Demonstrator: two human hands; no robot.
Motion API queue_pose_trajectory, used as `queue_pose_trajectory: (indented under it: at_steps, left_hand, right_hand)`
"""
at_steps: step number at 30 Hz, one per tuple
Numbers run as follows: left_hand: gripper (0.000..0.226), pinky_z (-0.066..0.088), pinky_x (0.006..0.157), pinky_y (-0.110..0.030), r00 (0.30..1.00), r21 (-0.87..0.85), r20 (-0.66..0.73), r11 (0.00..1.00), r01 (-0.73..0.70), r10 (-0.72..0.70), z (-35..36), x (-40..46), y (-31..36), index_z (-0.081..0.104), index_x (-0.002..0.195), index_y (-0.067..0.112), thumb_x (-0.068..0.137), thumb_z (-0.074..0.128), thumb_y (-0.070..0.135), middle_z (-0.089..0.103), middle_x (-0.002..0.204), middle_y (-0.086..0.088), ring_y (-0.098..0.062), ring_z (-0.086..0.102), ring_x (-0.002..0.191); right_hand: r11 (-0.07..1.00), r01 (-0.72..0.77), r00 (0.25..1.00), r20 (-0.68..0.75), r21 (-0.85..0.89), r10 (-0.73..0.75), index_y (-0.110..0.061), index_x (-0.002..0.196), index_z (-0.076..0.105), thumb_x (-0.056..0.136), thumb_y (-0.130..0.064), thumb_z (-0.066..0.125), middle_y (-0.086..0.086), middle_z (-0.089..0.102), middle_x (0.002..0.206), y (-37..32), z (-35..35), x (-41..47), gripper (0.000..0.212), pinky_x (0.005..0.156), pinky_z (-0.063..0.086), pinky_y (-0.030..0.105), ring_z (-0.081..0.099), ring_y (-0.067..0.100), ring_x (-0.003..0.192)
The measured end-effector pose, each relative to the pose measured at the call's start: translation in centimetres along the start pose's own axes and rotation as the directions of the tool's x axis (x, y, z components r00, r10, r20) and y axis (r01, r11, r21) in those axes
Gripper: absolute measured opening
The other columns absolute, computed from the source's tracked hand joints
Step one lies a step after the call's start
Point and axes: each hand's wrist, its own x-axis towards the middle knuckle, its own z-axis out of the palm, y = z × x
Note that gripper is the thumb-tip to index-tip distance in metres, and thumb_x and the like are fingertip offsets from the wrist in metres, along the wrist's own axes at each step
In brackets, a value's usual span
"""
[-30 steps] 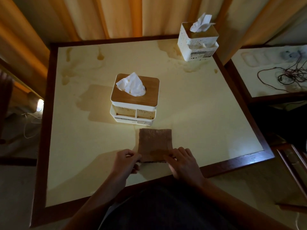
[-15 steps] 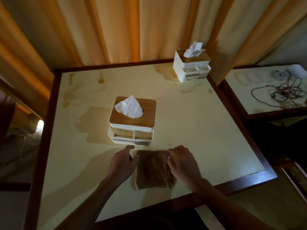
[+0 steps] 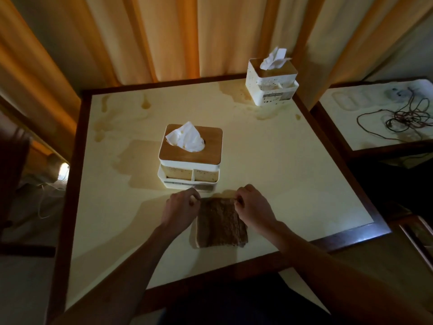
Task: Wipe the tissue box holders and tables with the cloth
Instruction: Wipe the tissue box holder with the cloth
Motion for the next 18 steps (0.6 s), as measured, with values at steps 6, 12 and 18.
queue_pose_trajectory:
  at_steps: [6,12,18]
  left_hand:
    - [0.014,0.047,0.060,-0.027,0.997,-0.191,-0.052,0.981,0.042,-0.053,-0.3,-2.4,0.3,0.065,0.079,0.029,0.082,0.068,0.015,0.066,0.059,0.004,-0.011,0.061,0.058]
    - [0.009,0.051,0.052,-0.031,0.966,-0.592,0.078,0.769,0.242,-0.245,-0.9,-6.4,1.1,0.066,0.087,0.010,0.088,0.061,0.002,0.072,0.070,-0.010,-0.023,0.065,0.056]
    - [0.014,0.053,0.056,-0.033,0.914,-0.745,0.140,0.568,0.350,-0.380,0.1,-9.1,1.5,0.065,0.092,0.002,0.090,0.069,0.016,0.073,0.080,-0.016,-0.029,0.071,0.066]
  right_hand:
    - [0.989,0.138,0.984,-0.124,0.059,-0.130,-0.011,0.092,0.062,0.094,-0.011,0.058,0.000,0.059,0.088,-0.5,-0.2,-3.0,0.004,0.069,0.048,0.036,0.054,0.018,0.081]
    - [0.949,0.304,0.933,-0.229,0.089,-0.278,-0.008,0.090,0.064,0.090,-0.007,0.066,0.002,0.062,0.087,-0.9,-0.5,-6.9,0.002,0.063,0.048,0.030,0.058,0.018,0.076]
    - [0.945,0.304,0.938,-0.211,0.122,-0.275,-0.005,0.096,0.067,0.089,-0.005,0.063,0.006,0.064,0.093,-0.7,0.0,-9.4,0.009,0.062,0.050,0.029,0.060,0.019,0.075]
